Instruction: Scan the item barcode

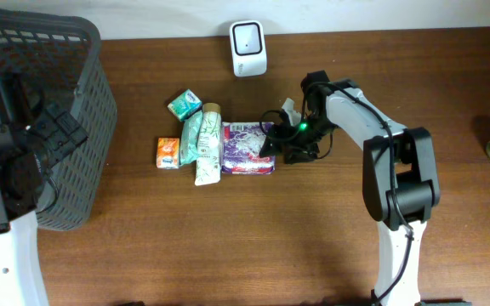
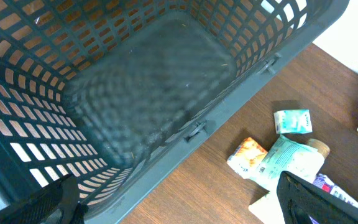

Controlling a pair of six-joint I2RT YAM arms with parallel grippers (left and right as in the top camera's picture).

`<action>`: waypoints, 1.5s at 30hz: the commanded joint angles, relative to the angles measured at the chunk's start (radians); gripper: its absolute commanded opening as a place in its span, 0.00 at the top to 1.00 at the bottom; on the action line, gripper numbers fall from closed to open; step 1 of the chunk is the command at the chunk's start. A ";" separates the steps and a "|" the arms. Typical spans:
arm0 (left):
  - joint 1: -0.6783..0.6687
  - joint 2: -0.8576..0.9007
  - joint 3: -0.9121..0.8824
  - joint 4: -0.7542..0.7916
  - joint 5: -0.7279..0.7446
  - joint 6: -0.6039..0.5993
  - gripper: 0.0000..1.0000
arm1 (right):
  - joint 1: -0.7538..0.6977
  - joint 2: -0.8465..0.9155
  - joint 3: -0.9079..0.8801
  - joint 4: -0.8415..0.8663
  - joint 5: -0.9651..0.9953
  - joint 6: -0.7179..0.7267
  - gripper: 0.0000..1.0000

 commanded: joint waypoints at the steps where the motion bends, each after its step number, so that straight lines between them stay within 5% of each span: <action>1: 0.006 -0.008 0.003 -0.001 0.000 -0.009 0.01 | 0.019 0.026 -0.025 0.029 -0.022 -0.011 0.26; 4: 0.006 -0.008 0.003 -0.001 0.000 -0.009 0.01 | 0.019 0.026 -0.034 0.038 -0.023 -0.011 0.50; 6: 0.006 -0.008 0.003 -0.001 0.000 -0.009 0.01 | 0.019 0.026 -0.034 0.035 -0.026 -0.011 0.87; 8: 0.006 -0.008 0.003 -0.001 0.000 -0.009 0.01 | 0.019 0.026 -0.034 0.036 -0.026 -0.011 0.96; 15: 0.006 -0.008 0.003 -0.001 0.000 -0.009 0.01 | 0.019 -0.058 0.095 0.046 -0.113 -0.011 0.96; 23: 0.006 -0.008 0.003 -0.001 0.000 -0.009 0.01 | 0.047 -0.318 0.240 0.167 0.206 -0.035 0.96; 26: 0.006 -0.008 0.003 -0.001 0.000 -0.009 0.01 | 0.060 -0.389 0.240 0.282 0.220 -0.036 0.96; 34: 0.006 -0.008 0.003 -0.001 0.000 -0.009 0.01 | 0.058 -0.389 0.240 0.277 0.235 -0.033 0.96; 39: 0.006 -0.008 0.003 -0.001 0.000 -0.009 0.01 | 0.059 -0.389 0.239 0.167 0.369 -0.034 0.96; 45: 0.006 -0.008 0.003 -0.001 0.000 -0.009 0.01 | 0.059 -0.333 0.193 -0.150 0.797 0.087 0.96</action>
